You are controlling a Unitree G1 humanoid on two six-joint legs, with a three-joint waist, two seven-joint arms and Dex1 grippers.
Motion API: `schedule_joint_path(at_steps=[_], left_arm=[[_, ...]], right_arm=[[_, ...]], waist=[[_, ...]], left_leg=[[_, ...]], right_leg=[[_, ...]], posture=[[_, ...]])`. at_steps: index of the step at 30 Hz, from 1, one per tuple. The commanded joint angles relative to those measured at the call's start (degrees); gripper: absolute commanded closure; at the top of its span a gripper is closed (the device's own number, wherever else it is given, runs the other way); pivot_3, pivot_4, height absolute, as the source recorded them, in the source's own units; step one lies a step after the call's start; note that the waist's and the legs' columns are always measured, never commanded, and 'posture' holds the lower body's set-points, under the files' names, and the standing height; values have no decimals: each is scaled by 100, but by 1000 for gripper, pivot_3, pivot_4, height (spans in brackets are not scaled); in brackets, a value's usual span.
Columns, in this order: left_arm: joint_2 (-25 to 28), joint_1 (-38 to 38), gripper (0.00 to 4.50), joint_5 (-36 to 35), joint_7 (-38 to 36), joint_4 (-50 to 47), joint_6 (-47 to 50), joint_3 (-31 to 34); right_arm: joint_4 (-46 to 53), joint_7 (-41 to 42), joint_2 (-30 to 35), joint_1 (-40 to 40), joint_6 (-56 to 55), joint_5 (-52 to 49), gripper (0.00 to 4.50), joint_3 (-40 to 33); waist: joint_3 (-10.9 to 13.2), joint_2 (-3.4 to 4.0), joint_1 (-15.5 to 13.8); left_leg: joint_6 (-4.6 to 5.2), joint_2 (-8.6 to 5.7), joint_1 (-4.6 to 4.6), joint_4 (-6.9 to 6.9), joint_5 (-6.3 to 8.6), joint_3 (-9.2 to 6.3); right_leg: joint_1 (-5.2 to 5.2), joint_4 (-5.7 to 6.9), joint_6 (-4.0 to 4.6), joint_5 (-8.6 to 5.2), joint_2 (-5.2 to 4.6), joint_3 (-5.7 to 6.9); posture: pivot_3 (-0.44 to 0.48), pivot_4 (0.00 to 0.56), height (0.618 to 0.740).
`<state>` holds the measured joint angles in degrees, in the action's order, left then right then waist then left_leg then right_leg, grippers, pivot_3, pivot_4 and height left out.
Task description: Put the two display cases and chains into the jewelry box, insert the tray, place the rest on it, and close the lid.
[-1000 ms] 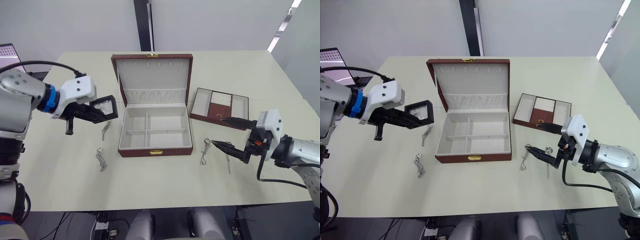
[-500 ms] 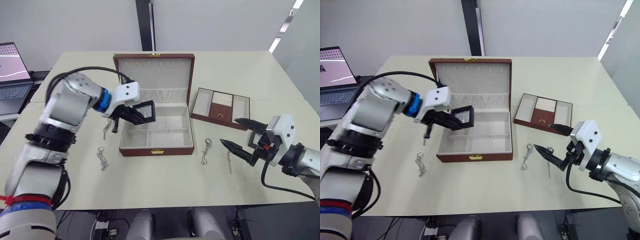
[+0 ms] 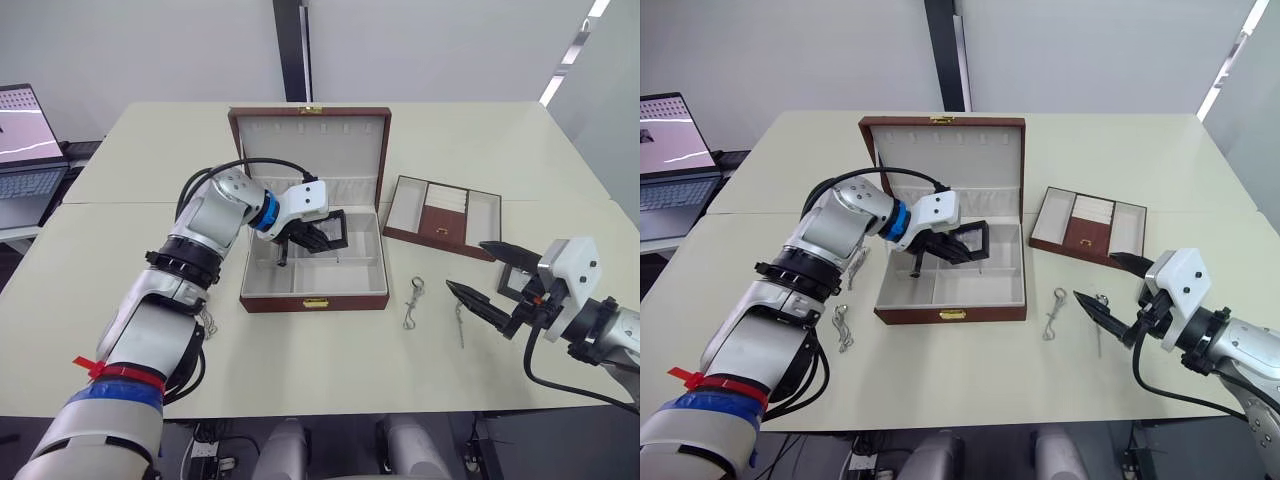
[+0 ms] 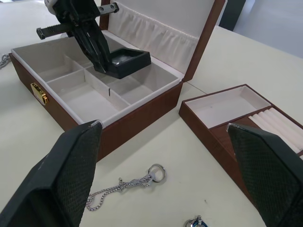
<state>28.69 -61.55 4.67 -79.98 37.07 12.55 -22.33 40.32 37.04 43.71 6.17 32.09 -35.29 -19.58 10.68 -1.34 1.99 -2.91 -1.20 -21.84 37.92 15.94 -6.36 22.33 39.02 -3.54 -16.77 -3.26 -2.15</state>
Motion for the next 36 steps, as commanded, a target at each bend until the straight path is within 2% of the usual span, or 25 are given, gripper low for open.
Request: schedule_joint_path(at_steps=[1,16,30,31,36], left_arm=[[-65,-193,4465,60,-1,156,-188,30],[-192,-223,4465,74,47,297,-388,153],[-153,-204,164,-202,-4,155,-340,413],[-139,-196,17,-259,-40,118,-325,462],[154,133,17,-1236,-429,-863,597,1203]], right_arm=[[215,-62,12,42,15,-94,0,-241],[264,-89,40,85,81,-126,0,-299],[110,86,157,145,78,-204,0,-497],[90,120,171,165,72,-215,0,-530],[-297,570,300,436,4,-327,0,-1010]], waist=[[0,0,-2],[0,0,-7],[0,0,-7],[0,0,-8],[0,-1,-2]], left_leg=[[0,0,0,0,0,0],[0,-1,-1,0,0,0],[0,0,0,1,0,0],[0,0,-1,1,0,0],[0,0,-1,1,0,1]], right_leg=[[0,0,0,0,0,0],[0,-1,-1,0,0,-1],[0,0,-1,0,0,-1],[0,0,-1,0,0,0],[0,0,0,0,-1,-2]], posture=[[0,150,740],[0,150,740],[0,150,740],[0,150,740],[0,150,740]])
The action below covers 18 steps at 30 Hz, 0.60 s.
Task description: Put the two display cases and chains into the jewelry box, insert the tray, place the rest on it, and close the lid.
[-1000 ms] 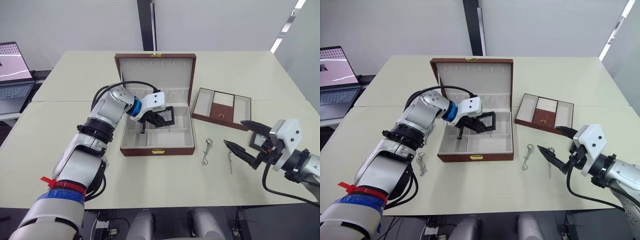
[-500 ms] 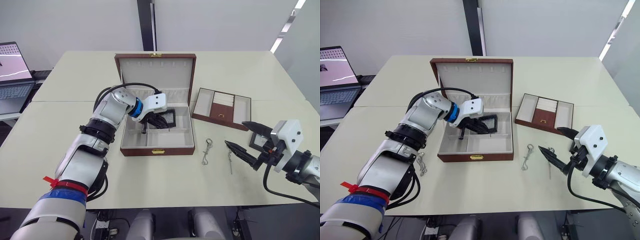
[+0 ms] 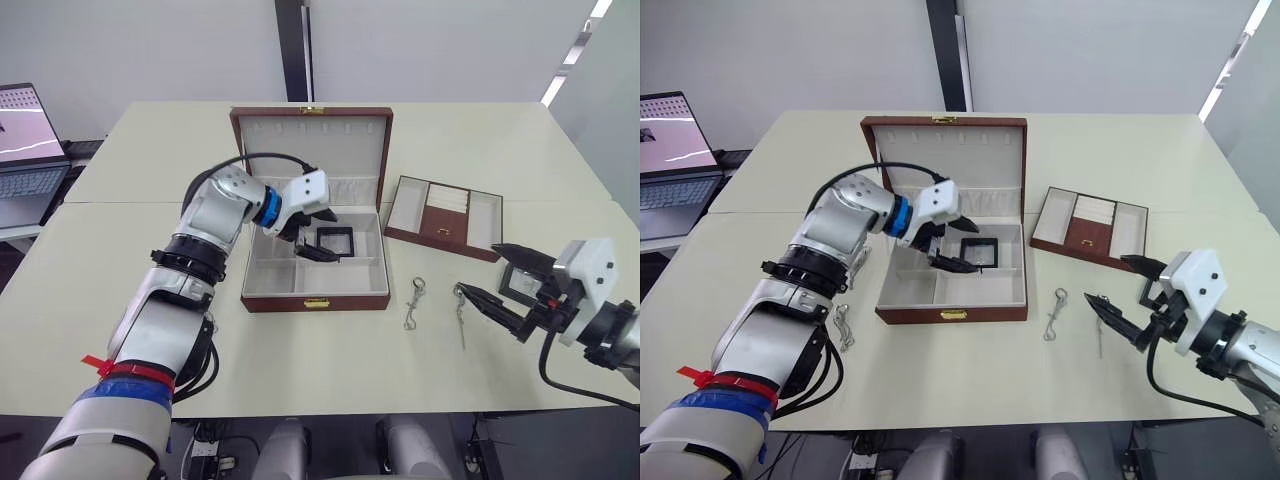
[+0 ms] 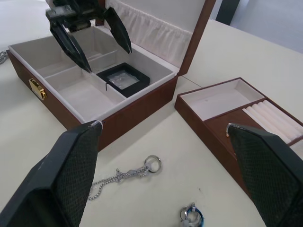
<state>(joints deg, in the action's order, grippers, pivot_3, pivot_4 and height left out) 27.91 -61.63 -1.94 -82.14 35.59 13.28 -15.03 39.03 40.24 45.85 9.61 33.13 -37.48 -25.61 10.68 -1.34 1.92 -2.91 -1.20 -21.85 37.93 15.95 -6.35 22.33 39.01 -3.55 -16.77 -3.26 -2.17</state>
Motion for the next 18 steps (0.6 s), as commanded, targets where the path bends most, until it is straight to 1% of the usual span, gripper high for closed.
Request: schedule_joint_path(at_steps=[1,3,6,8,11,13,15,18], left_arm=[[389,314,17,-798,-265,-1061,812,645],[776,719,17,-1120,-179,-1690,1357,1011],[1231,1281,17,-1460,215,-2466,2046,1513],[1474,1665,17,-1646,506,-2962,2435,1795],[1941,2468,17,-1921,893,-3621,2985,2453],[2171,2957,17,-2074,1152,-3978,3262,2874],[2377,3598,17,-2194,1408,-4345,3524,3455],[2519,4442,17,-2428,1719,-4911,3919,4203]], right_arm=[[-360,384,115,170,-147,-83,0,-524],[-855,670,151,292,-298,-3,0,-728],[-1622,958,169,313,-614,205,0,-814],[-2174,1128,191,229,-845,338,0,-833],[-3005,1329,265,10,-1203,605,0,-741],[-3375,1433,327,-120,-1383,761,0,-658],[-3730,1497,354,-321,-1506,848,0,-574],[-4197,1600,395,-557,-1691,984,0,-467]], waist=[[0,1,21],[-2,3,56],[-2,4,84],[-2,4,73],[-2,4,60],[-2,5,47],[-3,6,54],[-3,8,43]], left_leg=[[0,1,2,0,0,0],[1,3,8,-4,0,3],[2,8,11,-4,1,4],[2,8,11,-3,1,3],[2,6,12,-2,1,7],[2,7,14,-4,1,8],[2,10,14,-5,1,7],[2,13,18,-7,2,12]], right_leg=[[0,0,0,0,1,0],[-1,2,0,0,1,-5],[-2,4,0,0,6,-8],[-3,4,0,0,5,-6],[-5,2,0,0,2,-11],[-4,2,0,0,2,-12],[-4,1,0,0,4,-10],[-6,0,1,0,3,-14]], posture=[[0,150,740],[0,150,740],[0,150,740],[0,150,740],[0,150,740],[0,150,740],[0,150,740],[0,150,740]])
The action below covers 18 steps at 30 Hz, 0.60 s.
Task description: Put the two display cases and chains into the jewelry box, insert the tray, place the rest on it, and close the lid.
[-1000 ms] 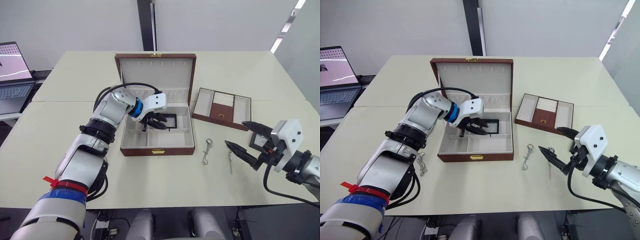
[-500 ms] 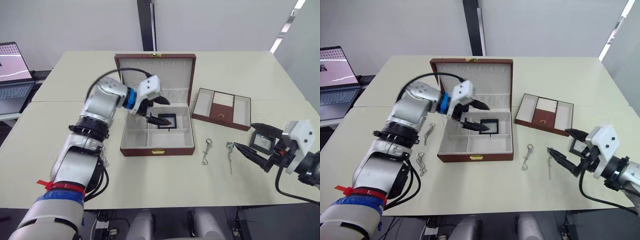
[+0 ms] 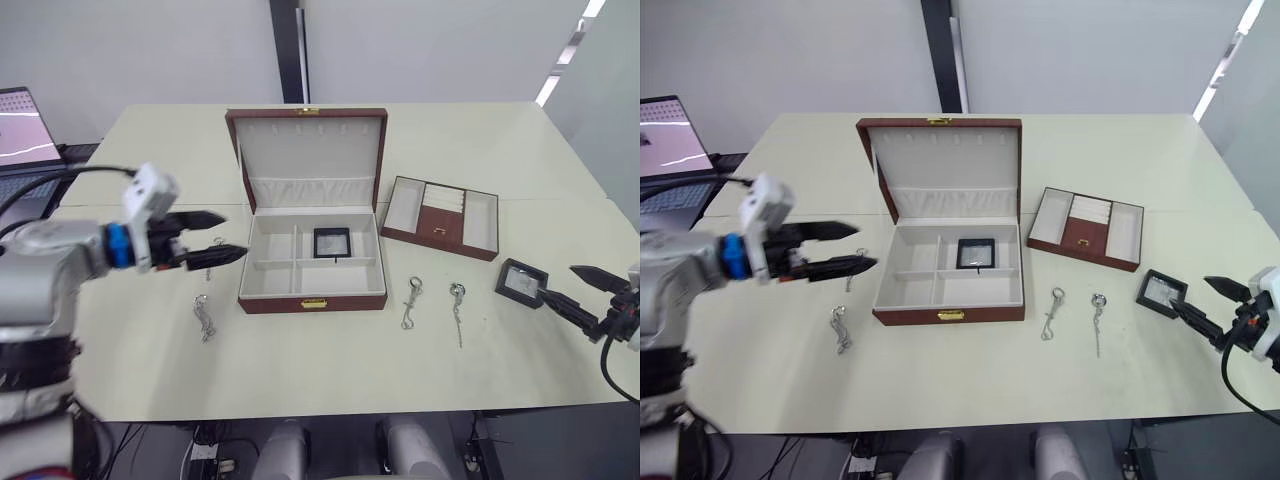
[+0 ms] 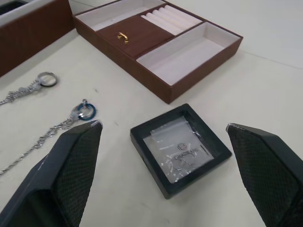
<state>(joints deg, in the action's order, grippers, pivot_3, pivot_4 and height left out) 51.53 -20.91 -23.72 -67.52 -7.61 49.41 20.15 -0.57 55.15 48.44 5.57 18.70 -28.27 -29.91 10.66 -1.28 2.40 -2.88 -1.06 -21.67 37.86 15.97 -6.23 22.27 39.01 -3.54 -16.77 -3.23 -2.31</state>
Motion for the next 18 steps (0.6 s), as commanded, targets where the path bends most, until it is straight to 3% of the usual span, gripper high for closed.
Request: schedule_joint_path(at_steps=[1,4,8,18], left_arm=[[167,620,17,-307,346,-747,391,906],[90,1548,17,-243,580,-922,268,1671],[-144,2398,17,-38,964,-723,-292,2232],[-1110,3470,17,243,2014,-278,-1664,2579]], right_arm=[[-352,137,150,-211,-290,99,0,-12],[-737,167,181,-403,-404,180,0,30],[-1264,184,169,-622,-592,309,0,116],[-2071,96,147,-899,-1035,571,0,164]], waist=[[0,2,-6],[-2,4,-26],[-2,5,-52],[-4,6,-56]], left_leg=[[0,-1,1,0,0,1],[-1,-1,1,0,0,3],[-1,-1,5,-2,1,5],[-1,-4,13,-4,2,12]], right_leg=[[0,0,0,0,-1,-1],[-1,-1,0,0,-3,-3],[-3,-3,1,0,-3,-3],[-9,-6,0,1,-8,-8]], posture=[[0,150,740],[0,150,740],[0,150,740],[0,150,740]])
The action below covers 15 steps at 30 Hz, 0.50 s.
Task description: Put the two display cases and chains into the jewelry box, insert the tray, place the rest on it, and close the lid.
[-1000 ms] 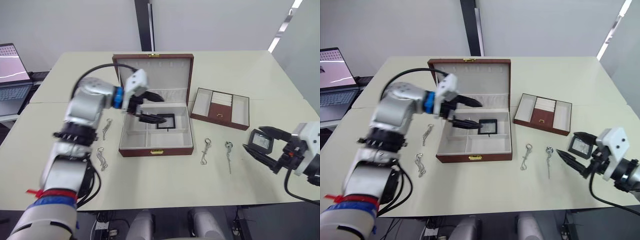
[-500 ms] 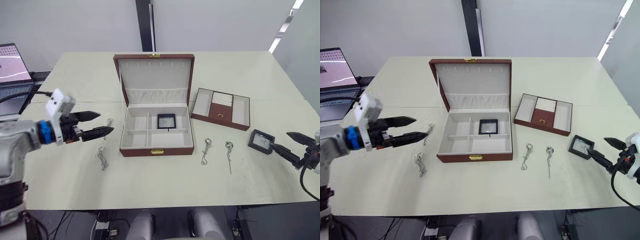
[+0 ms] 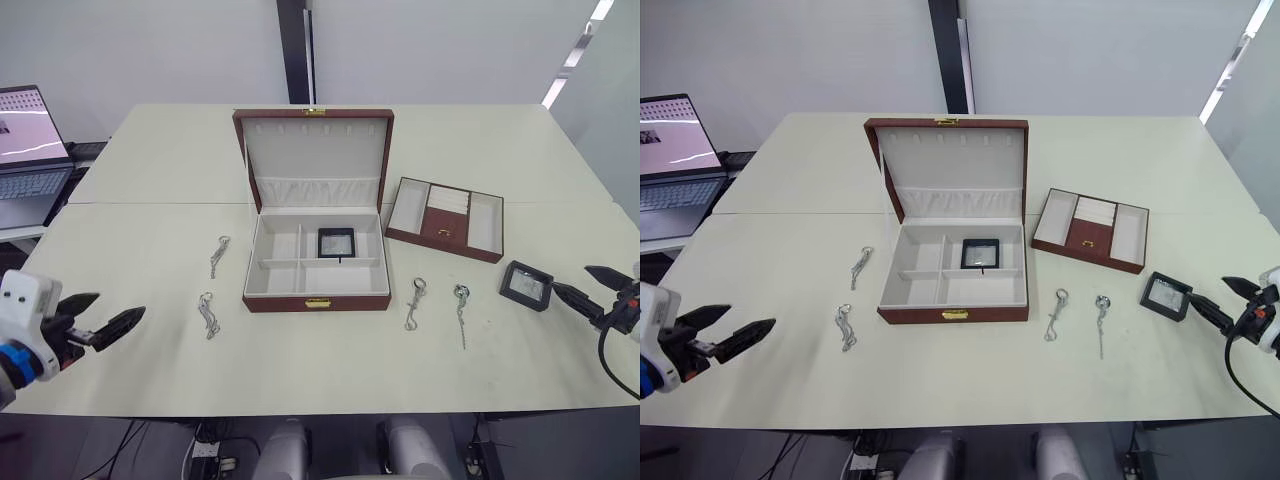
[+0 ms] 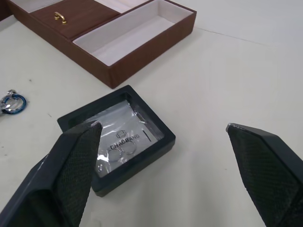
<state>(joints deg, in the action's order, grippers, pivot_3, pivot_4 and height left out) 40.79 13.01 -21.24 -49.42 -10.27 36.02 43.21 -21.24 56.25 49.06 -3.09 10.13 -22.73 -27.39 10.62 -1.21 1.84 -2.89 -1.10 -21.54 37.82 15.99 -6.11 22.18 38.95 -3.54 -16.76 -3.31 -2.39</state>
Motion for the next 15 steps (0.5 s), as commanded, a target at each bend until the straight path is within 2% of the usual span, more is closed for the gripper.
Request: schedule_joint_path(at_steps=[1,4,15], left_arm=[[-153,162,17,56,337,98,-538,300],[-352,302,17,67,635,243,-897,357],[-301,328,17,-70,782,595,-1302,148]], right_arm=[[-70,-87,68,-38,-237,53,0,-110],[-201,-182,56,-17,-366,147,0,-121],[-434,-234,43,-64,-517,203,0,-59]], waist=[[-1,-1,1],[-2,0,0],[-3,3,2]], left_leg=[[0,0,0,1,0,-1],[0,-1,4,0,1,6],[0,0,9,-1,1,5]], right_leg=[[-2,0,0,0,0,0],[-3,0,-1,0,-1,-6],[-7,-1,-1,0,1,-4]], posture=[[0,150,740],[0,150,740],[0,150,740]])
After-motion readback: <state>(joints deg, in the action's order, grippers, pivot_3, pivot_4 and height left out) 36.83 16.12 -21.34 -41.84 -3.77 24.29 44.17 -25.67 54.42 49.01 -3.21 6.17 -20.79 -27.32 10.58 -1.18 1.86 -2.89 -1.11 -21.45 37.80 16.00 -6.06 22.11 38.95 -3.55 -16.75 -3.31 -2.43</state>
